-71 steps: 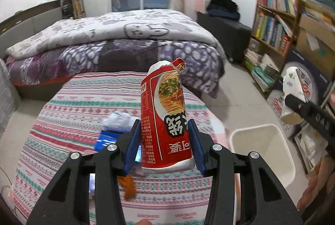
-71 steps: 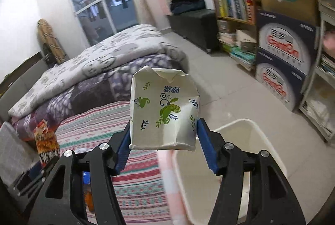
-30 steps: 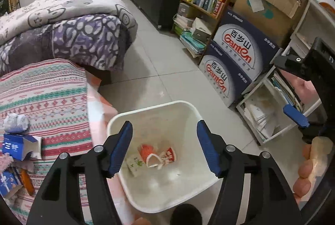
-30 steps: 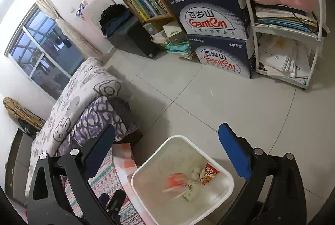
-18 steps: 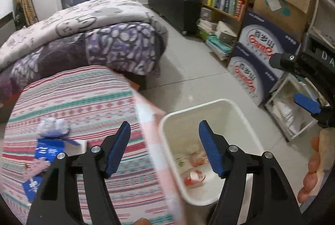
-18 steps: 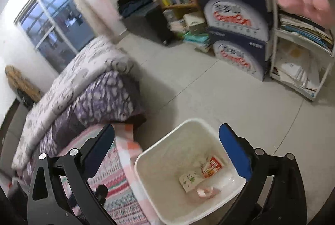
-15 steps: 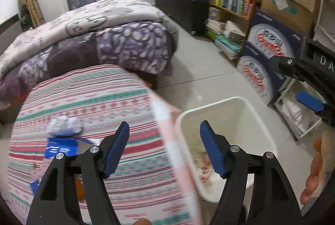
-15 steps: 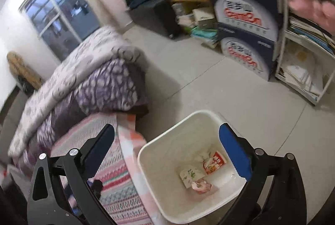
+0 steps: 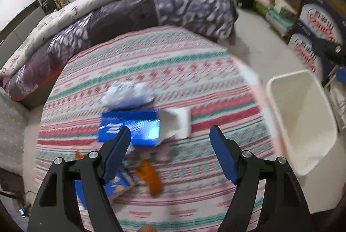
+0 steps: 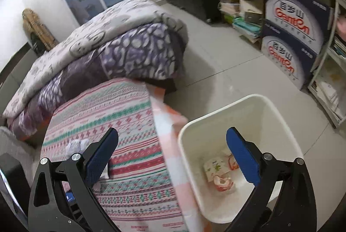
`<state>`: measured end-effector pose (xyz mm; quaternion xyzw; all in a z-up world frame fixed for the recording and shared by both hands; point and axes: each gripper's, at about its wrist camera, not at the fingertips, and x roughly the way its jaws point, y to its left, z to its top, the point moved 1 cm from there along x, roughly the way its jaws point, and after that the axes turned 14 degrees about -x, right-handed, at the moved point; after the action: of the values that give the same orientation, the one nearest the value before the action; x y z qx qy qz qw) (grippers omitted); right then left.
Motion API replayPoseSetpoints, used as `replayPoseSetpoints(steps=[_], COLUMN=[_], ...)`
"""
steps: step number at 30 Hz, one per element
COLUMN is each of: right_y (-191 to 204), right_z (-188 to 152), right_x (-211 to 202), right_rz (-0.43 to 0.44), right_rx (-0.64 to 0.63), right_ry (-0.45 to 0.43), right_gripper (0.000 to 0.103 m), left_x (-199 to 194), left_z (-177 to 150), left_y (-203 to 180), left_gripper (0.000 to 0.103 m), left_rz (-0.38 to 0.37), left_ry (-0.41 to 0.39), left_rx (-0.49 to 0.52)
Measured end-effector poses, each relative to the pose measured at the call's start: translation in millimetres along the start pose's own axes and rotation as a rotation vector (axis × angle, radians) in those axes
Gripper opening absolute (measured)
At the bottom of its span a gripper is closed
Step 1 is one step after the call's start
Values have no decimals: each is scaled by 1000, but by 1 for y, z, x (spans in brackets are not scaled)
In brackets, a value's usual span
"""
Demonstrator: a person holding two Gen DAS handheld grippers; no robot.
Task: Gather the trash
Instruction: 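Lower the left gripper and grasp the pink fuzzy strip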
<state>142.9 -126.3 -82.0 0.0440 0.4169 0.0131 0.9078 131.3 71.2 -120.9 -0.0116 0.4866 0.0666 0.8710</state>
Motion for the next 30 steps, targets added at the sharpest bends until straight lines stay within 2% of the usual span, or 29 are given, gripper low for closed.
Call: replayPoseSetpoints(steps=[7,13,14,15,16,17,21,26,30], right_y=[33,58,63,69,75,83,112,152,176], right_z=[-7,-15,-16,-18,-19,-21,-27,-45,-66], right_x=[15,29,30,32,34,35,41,49,55], right_rz=[33,79,88,104,118,137,198,277,291], right_rx=[-78,-139,-150,-168,-183,-201,-278,-384,-442], right_ry=[53,103,108,114,118,122,134,179,228], right_gripper=[96,96,96,96,96,96,96,96,96], left_x=[27,58,61,63,66,67,56,35,16], left_z=[-8,-16,-17,-18,-19,-19,-17,-8,-4], left_y=[46,85,91,98,105,111,138,178,204], left_gripper=[74,73,69,59,52,40,28,27,26], left_rz=[99,132,130,124,113,99,48,23,21], left_ry=[102,195,196,197,203,208,173,111,54], left_rx=[46,63,60,57,54,45,-20,-156,-258])
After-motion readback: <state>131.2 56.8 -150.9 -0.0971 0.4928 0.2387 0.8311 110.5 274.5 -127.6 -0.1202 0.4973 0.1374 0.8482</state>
